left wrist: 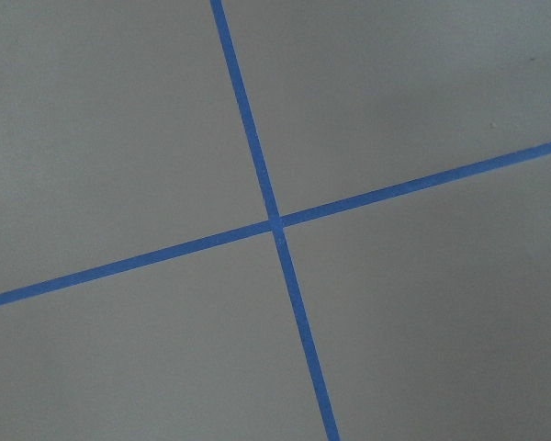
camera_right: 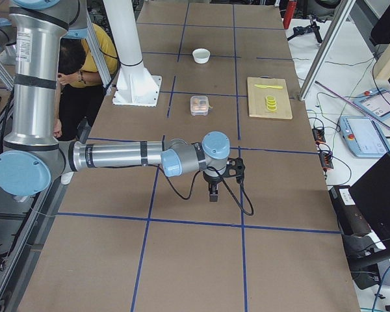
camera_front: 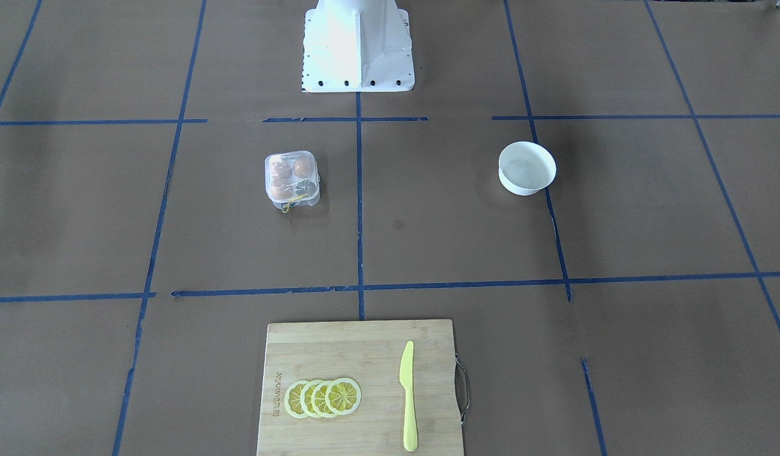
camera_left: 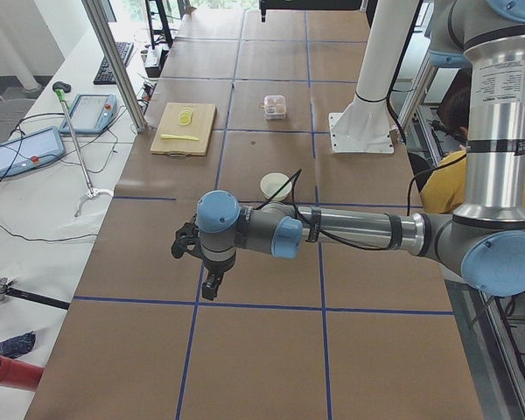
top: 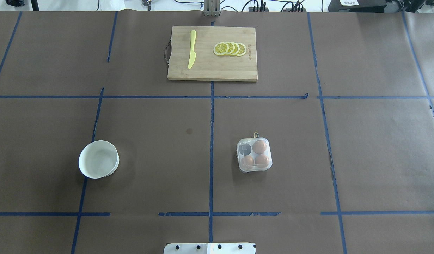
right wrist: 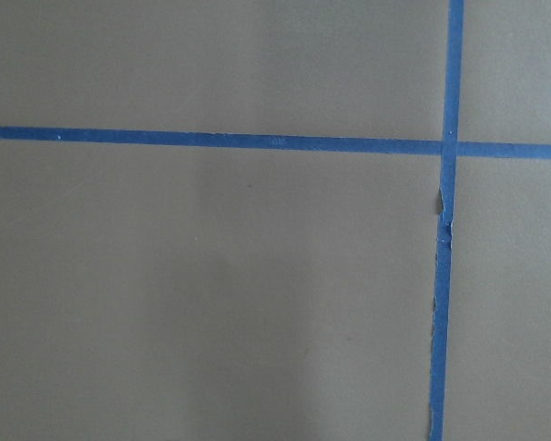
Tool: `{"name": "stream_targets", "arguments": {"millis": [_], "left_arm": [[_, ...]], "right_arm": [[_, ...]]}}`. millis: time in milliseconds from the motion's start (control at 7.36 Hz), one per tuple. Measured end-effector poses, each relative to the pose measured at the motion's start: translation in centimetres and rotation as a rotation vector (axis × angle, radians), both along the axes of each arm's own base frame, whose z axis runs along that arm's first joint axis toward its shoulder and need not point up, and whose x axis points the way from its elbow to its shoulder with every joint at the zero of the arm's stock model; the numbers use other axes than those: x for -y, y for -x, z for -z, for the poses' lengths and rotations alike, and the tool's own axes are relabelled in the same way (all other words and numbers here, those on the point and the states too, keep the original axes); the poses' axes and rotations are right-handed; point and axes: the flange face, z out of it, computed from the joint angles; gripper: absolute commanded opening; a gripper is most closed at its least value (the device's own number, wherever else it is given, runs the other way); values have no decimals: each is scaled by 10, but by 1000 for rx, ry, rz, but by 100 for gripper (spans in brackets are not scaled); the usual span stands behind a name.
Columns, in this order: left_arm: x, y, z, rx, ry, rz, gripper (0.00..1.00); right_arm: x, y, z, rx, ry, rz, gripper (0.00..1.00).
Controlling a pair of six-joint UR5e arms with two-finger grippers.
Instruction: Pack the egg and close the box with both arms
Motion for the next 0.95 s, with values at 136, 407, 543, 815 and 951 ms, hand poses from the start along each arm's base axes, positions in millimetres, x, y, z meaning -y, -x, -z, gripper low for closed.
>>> {"name": "stream_targets", "arguments": {"millis": [136,407,543,815,951], "left_arm": [[-4,0,8,-1,-16,1,100],[-12,1,22,-2,-45,0,100],[-13,1,26,-1,-53,-1,100],[-23,2,33,-3,-67,-2,100],[-29,2,35,-3,-72,-5,100]], "right_arm": [[6,-9,3,-3,10,-15,100],[16,-22,6,-11,13,-8,100],[17,-23,6,-12,11,-2,100],[16,-24,6,-10,8,1,100],[14,-24,5,-5,11,1,100]]}}
